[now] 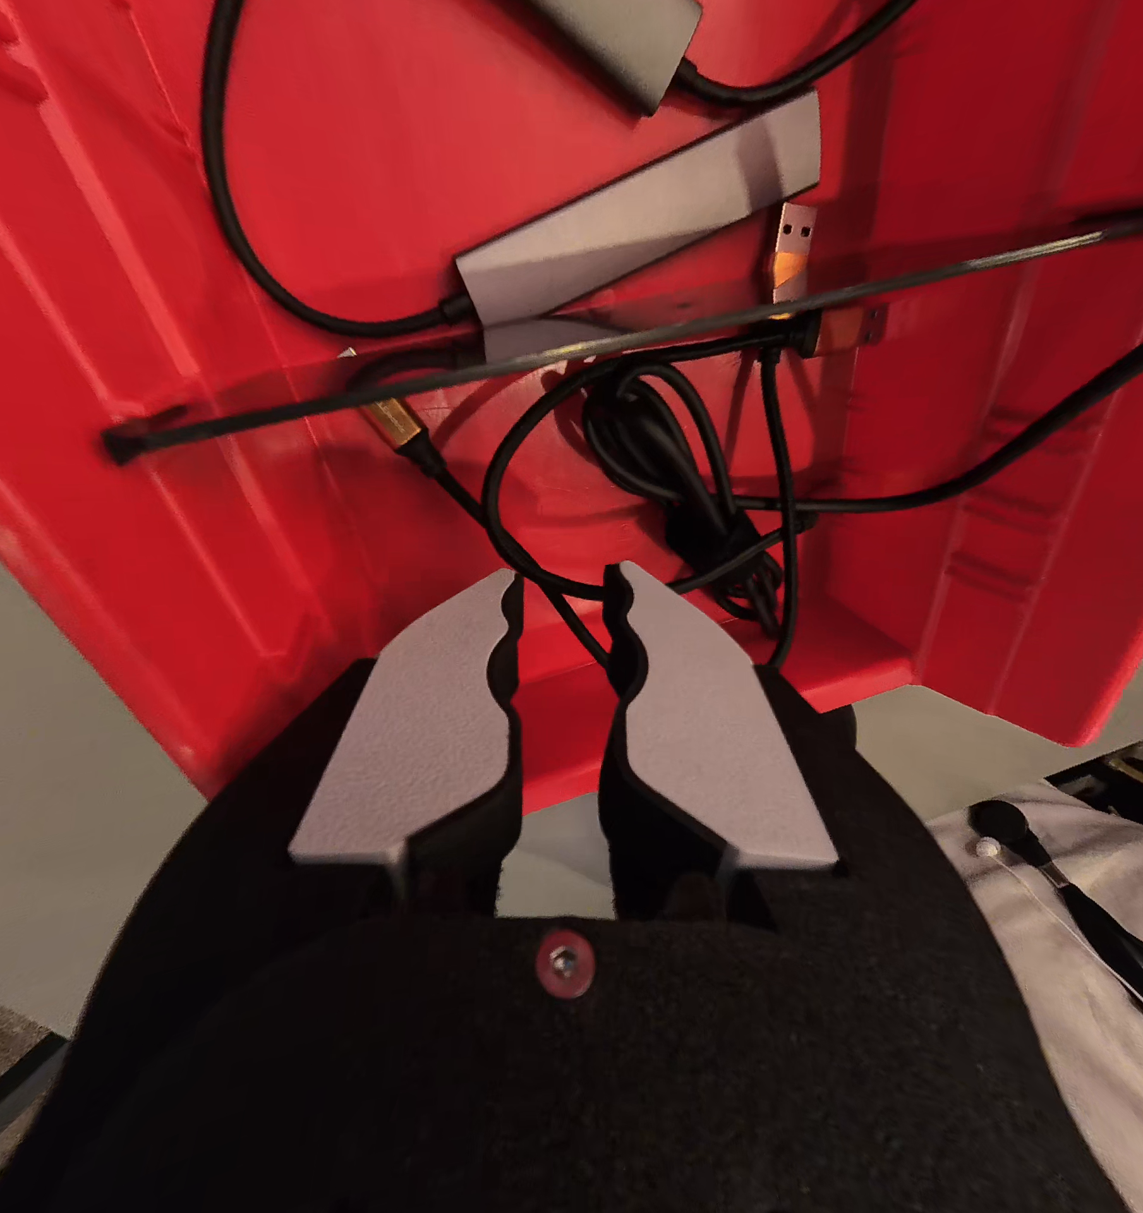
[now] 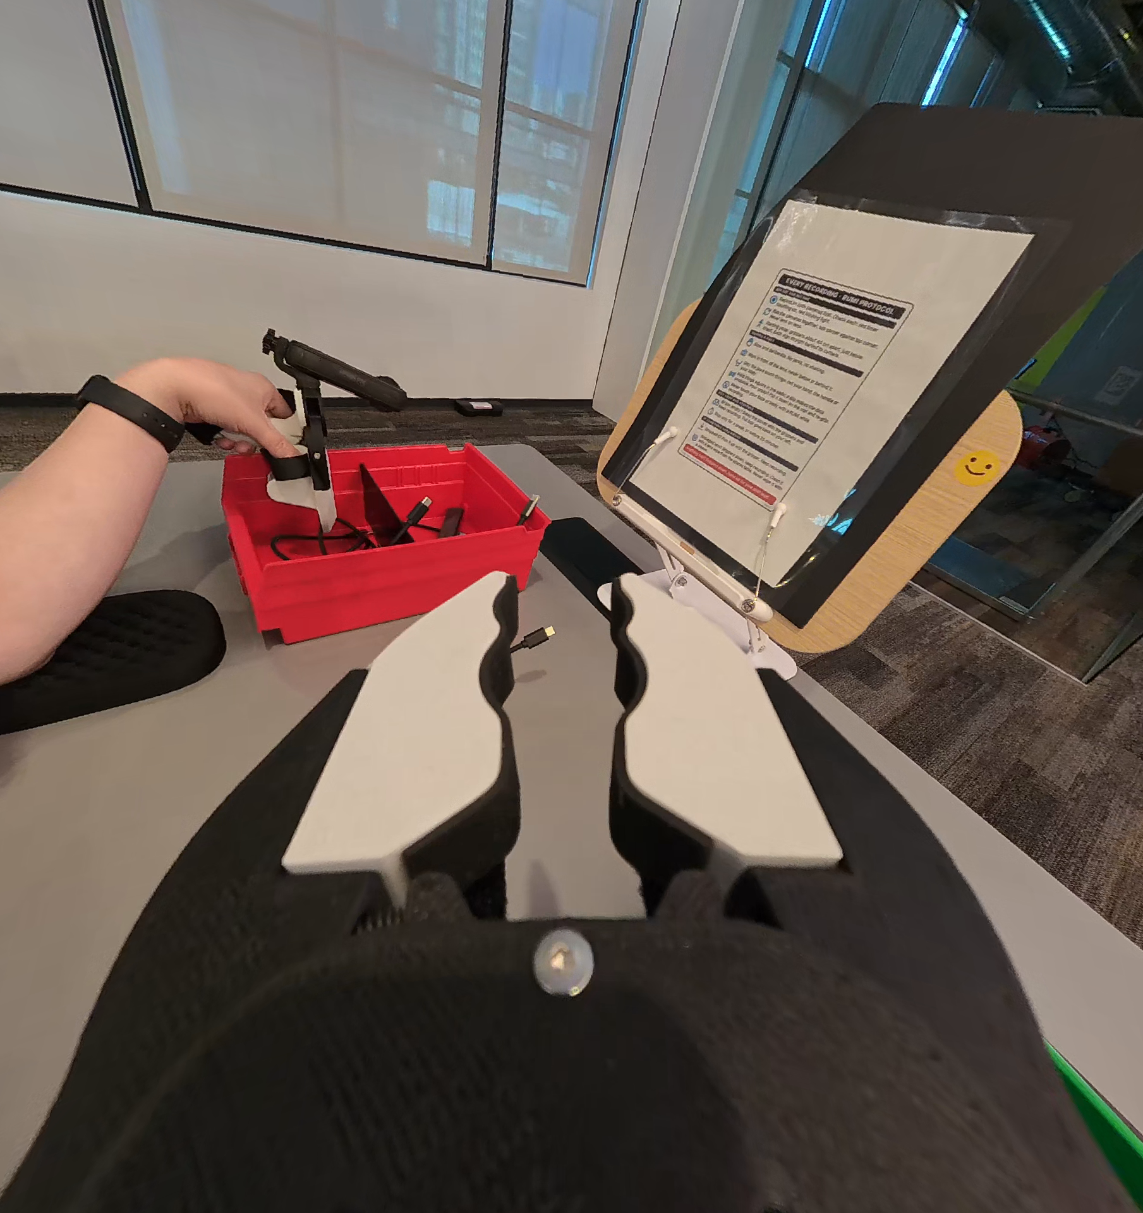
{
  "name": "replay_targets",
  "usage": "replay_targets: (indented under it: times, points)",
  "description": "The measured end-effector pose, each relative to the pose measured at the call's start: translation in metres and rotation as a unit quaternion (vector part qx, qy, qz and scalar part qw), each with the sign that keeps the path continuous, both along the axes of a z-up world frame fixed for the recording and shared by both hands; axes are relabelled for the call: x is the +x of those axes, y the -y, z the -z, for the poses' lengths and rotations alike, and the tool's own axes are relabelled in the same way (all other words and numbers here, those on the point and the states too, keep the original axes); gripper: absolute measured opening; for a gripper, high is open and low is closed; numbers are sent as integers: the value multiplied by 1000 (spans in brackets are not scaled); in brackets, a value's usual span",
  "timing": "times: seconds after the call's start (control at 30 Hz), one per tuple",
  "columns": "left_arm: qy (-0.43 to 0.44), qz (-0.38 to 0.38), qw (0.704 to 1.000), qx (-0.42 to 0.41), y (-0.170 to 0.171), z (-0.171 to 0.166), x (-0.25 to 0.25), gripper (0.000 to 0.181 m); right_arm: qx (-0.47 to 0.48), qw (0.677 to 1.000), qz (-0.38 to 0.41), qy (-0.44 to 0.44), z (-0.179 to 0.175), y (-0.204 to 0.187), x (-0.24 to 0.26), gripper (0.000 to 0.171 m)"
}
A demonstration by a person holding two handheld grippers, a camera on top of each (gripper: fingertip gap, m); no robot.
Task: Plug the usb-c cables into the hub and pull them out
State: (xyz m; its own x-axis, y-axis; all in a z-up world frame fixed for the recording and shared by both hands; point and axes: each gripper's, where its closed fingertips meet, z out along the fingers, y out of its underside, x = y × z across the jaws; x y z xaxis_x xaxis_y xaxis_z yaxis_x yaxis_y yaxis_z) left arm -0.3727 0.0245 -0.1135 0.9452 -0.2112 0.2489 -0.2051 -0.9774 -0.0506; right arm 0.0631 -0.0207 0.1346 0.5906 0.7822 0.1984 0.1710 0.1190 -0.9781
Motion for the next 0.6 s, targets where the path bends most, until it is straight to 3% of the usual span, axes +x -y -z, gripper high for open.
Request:
replay_targets:
  times: [0.37,0.6]
  points:
    - [20,11,994,109,-11,-44,7,4,0,1000,4,5,1,-2,0,27]
    - [-39,38,974,219,-6,-94,10,4,0,1000,7,11,3,-2,-1,27]
